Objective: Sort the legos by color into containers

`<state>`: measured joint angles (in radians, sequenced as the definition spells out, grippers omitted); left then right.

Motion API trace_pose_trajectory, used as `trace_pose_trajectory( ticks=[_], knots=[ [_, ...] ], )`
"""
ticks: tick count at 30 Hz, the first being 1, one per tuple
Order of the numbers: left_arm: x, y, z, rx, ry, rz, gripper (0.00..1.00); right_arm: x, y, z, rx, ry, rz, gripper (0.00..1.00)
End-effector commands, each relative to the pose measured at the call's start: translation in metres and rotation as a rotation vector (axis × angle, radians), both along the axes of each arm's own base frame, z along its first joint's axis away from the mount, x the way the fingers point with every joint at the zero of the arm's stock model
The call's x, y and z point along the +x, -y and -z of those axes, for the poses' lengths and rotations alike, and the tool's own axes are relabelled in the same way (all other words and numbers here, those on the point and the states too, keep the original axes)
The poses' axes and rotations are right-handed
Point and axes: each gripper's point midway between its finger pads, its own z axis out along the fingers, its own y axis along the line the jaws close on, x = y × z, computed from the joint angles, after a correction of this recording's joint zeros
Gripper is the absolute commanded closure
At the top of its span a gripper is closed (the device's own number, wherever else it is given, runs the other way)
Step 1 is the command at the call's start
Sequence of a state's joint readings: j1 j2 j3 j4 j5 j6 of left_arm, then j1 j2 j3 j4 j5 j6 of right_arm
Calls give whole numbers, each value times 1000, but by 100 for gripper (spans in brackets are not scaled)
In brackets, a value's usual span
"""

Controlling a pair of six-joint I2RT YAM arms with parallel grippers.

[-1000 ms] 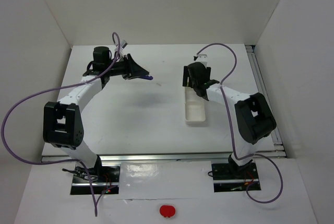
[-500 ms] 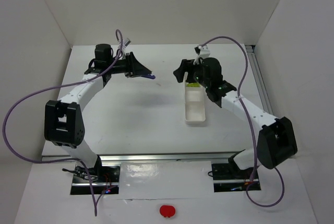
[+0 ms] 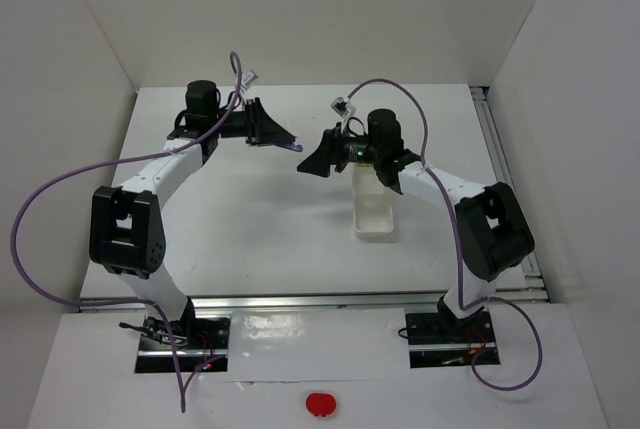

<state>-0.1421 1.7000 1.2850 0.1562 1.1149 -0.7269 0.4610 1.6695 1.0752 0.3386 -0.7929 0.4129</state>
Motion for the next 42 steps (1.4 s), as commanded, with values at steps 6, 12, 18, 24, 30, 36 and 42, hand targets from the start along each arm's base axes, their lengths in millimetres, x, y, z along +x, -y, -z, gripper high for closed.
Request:
trace_pose_trajectory(
  ticks=[6,12,18,24,30,36,42],
  knots=[
    [-6,6,-16,-7,100,54,100,-8,-17,-64,203,100,-130,20],
    [-7,6,-18,-13,100,62,100,2,-21,-72,237,94,-110,25],
    [-11,5,-22,-7,117,65,100,3,-25,-84,302,83,-126,47],
    [-13,6,-19,-8,108,73,100,-4,-26,-80,350,27,-154,74],
    [-14,4,-21,9,124,69,79,-3,-26,-65,324,-5,-146,89],
    [-14,5,-19,10,122,79,40,-1,-26,-65,314,-3,-135,92],
    [-11,4,-17,20,122,62,23,1,-26,-57,292,-22,-120,92]
  ],
)
